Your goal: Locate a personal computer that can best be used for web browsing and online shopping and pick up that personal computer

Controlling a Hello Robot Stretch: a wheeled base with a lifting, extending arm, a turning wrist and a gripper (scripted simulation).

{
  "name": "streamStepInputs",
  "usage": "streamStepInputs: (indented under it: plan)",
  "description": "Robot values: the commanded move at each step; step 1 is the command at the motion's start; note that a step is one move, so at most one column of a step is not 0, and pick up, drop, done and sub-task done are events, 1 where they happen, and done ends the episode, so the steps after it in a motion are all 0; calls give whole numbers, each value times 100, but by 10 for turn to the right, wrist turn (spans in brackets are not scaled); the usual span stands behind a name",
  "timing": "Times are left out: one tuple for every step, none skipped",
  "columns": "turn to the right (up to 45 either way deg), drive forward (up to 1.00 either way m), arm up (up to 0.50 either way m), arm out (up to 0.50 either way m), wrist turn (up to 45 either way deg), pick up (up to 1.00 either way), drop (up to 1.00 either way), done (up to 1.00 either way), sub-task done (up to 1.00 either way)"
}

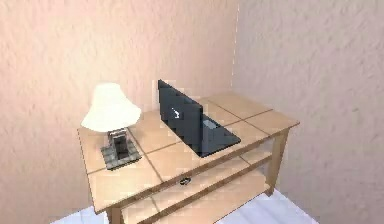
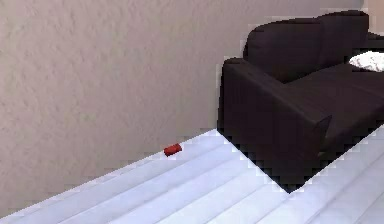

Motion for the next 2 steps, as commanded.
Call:
streamStepInputs:
  plan:
    - [0, 35, 0, 0, 0, 0, 0, 0, 0]
    - [-450, 0, 0, 0, 0, 0, 0, 0, 0]
